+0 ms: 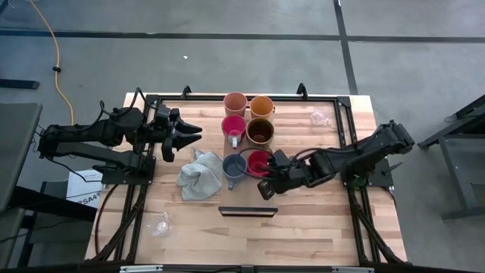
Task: Stack small to large cups/mugs on shelf
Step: Put the red mug on the shelf, then adjust the blue mug
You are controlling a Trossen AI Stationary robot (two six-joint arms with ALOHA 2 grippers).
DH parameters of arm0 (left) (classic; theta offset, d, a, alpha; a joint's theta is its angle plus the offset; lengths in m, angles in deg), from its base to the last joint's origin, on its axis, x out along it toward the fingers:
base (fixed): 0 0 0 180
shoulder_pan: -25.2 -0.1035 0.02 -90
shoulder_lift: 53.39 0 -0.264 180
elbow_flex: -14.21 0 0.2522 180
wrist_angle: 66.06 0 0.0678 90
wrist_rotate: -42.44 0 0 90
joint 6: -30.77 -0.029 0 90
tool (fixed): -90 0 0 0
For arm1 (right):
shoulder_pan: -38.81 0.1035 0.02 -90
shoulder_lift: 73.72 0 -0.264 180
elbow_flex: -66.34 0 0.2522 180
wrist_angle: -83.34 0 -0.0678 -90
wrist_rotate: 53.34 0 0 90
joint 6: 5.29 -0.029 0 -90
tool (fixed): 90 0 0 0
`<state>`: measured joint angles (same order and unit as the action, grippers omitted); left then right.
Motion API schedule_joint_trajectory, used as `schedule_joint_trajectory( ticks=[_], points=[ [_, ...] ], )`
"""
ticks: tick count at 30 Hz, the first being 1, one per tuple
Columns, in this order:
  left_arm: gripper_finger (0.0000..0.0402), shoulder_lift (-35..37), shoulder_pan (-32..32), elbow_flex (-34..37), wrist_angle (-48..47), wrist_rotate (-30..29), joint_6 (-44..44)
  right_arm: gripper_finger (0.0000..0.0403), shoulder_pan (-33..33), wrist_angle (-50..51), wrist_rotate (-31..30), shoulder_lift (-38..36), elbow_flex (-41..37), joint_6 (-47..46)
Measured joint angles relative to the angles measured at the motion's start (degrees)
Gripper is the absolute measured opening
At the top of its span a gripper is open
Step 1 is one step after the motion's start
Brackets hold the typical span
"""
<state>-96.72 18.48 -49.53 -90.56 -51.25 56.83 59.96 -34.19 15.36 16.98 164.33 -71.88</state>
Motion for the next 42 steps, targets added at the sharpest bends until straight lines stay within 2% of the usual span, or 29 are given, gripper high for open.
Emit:
schedule_joint_trajectory(
  ticks=[9,11,14,17,19,23,27,30,33,36,42],
  points=[
    [0.0140,0.01,-0.02,0.00,-0.20,0.72,1.03,0.0000,-0.26,0.46,1.48,0.00,0.61,1.64],
    [0.0140,0.01,-0.02,0.00,-0.17,3.42,2.01,0.0000,0.41,0.58,3.53,0.00,2.02,4.71],
    [0.0140,-0.05,0.00,0.00,-0.17,11.34,4.11,0.0000,1.81,3.97,7.03,0.00,5.66,11.01],
    [0.0124,-1.28,1.56,0.00,-0.52,19.12,8.33,0.0000,2.58,10.42,7.04,0.00,9.73,12.21],
    [0.0097,-2.69,4.82,0.00,-3.25,19.78,9.26,0.0000,2.62,15.92,5.53,0.00,12.34,11.73],
    [0.0014,-7.39,15.13,0.09,-7.89,12.40,9.03,0.0000,2.62,23.62,1.69,-0.04,15.50,11.24],
    [0.0004,-12.66,23.81,3.03,0.79,6.10,12.47,0.0000,2.62,25.75,2.40,-0.10,15.31,11.89],
    [0.0003,-16.51,27.75,6.32,7.40,0.58,17.48,0.0000,2.62,26.16,3.89,-0.34,13.13,11.92],
    [0.0001,-19.47,28.61,7.96,8.52,-7.26,21.28,0.0000,2.62,26.08,4.27,-1.47,10.70,10.44],
    [0.0001,-21.40,27.29,8.48,8.75,-12.71,23.70,0.0000,2.62,25.46,4.35,-3.81,7.26,8.45],
    [0.0000,-22.99,23.43,8.46,8.66,-16.99,26.04,0.0000,3.75,20.15,4.96,-12.46,-5.23,0.10]
  ],
)
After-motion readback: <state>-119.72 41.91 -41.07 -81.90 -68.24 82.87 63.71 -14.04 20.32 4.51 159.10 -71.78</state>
